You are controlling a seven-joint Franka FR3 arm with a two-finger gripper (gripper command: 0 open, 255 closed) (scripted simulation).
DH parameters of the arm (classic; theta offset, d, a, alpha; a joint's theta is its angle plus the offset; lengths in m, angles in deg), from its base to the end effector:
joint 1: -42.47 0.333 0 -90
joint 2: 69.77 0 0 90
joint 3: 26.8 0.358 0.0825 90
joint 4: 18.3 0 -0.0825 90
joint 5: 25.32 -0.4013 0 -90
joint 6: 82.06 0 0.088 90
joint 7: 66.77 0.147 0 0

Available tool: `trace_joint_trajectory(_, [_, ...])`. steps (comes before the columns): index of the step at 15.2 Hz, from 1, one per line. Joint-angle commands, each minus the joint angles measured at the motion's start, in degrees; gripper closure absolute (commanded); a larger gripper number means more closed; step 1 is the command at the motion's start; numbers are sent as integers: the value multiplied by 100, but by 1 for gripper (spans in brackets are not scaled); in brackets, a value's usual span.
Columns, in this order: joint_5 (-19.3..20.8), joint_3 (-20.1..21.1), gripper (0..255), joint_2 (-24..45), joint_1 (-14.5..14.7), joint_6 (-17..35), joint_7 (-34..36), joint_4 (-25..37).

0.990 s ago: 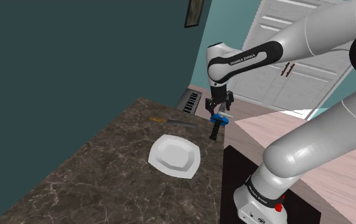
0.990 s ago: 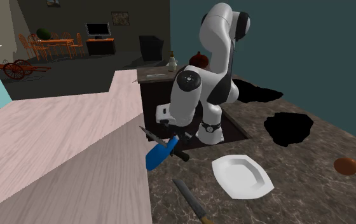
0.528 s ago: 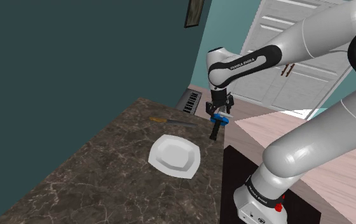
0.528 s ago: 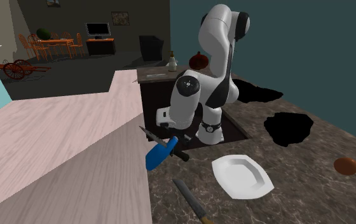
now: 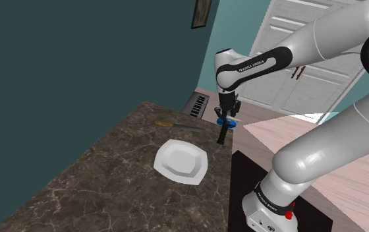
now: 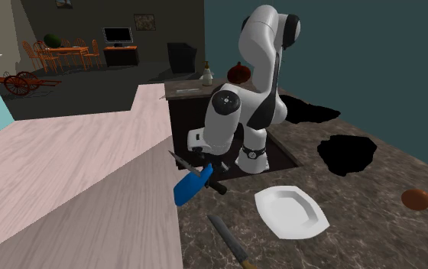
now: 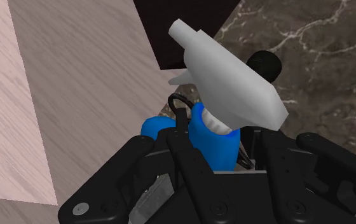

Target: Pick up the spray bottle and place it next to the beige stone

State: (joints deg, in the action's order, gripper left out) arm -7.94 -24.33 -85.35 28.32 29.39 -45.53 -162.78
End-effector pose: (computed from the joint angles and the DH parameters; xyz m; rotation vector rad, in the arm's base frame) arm 0.3758 -0.1100 0.3496 2.7533 -0.5906 -0.3990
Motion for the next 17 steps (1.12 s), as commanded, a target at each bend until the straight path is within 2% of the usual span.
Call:
trace_joint_trajectory(1, [-11,4,255,7,4,1,0,-13])
trace_joint_trajectory(5, [-10,2,255,12,6,3,1,-10])
trace_joint_trajectory(17, [-134,18,255,-453,38,-966,-279,530])
